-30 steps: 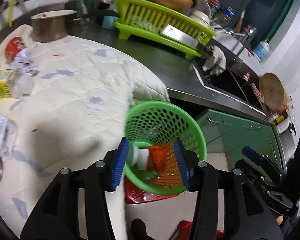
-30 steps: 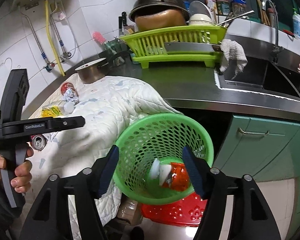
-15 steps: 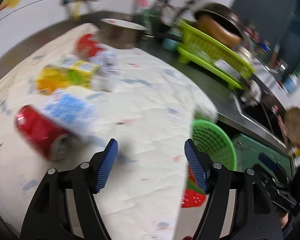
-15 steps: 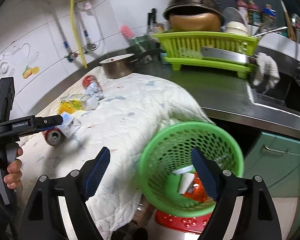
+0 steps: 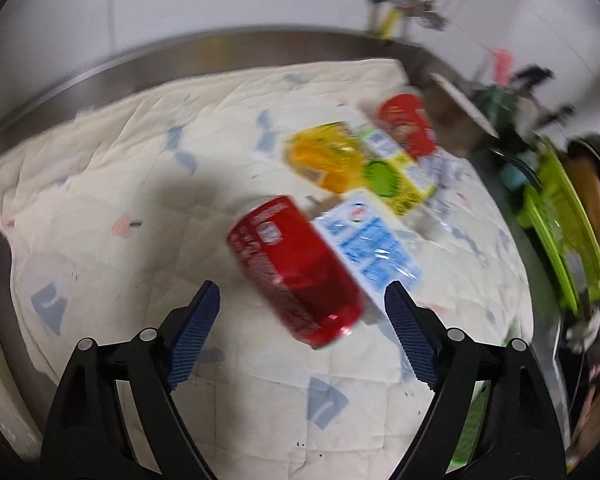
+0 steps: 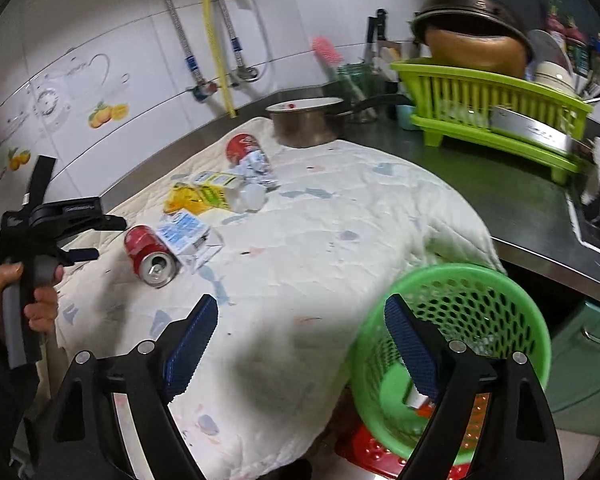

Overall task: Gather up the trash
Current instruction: 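Reach the left gripper to the red Coke can and grasp it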

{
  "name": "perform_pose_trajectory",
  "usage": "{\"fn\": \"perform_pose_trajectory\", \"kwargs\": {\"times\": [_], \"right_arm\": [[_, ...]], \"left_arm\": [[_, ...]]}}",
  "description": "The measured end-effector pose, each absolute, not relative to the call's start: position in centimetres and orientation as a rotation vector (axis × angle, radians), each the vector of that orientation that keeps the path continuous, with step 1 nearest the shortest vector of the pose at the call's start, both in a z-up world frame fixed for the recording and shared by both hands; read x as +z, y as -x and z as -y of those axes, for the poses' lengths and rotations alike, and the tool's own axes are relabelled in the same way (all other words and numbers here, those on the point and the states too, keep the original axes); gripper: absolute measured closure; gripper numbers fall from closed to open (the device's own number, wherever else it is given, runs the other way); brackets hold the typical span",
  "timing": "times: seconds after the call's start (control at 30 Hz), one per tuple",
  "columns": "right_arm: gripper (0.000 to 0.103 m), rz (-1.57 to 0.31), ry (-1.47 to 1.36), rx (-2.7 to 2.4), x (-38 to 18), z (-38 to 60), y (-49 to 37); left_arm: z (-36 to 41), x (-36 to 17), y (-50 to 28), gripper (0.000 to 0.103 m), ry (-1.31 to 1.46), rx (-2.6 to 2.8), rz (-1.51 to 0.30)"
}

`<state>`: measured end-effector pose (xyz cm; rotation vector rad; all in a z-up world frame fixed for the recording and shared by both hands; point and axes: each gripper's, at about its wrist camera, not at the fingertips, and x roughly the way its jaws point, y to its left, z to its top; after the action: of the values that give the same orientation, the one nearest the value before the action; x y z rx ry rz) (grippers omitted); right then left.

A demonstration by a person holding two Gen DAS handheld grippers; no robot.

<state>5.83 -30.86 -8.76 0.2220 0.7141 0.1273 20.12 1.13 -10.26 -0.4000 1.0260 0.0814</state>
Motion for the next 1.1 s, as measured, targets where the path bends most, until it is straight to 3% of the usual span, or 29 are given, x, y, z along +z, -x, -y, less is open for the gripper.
{"fn": "perform_pose_trajectory", "kwargs": {"times": [0.47, 0.9, 1.0, 1.1], "right_arm": [[0.02, -0.74, -0.191, 0.219, -9.3, 28.0, -8.4], [0.02, -0.763, -0.166, 0.258, -9.9, 26.6, -10.5], [0.02, -0.766, -0.157, 0.27, -9.9, 26.2, -11.0], [0.02, -0.771, -0.142, 0.286, -10.0, 25.6, -11.5]], "left_arm": [[-2.4, -13.9, -23.0, 0.019, 0.664, 0.168, -1.117], [-2.4, -16.2, -24.4, 0.021, 0.69, 0.202, -1.176], [-2.3, -16.2, -24.5, 0.033, 0.703, 0.166, -1.17], [-2.2, -15.9, -24.5, 0.033, 0.679, 0.162, -1.171]]}}
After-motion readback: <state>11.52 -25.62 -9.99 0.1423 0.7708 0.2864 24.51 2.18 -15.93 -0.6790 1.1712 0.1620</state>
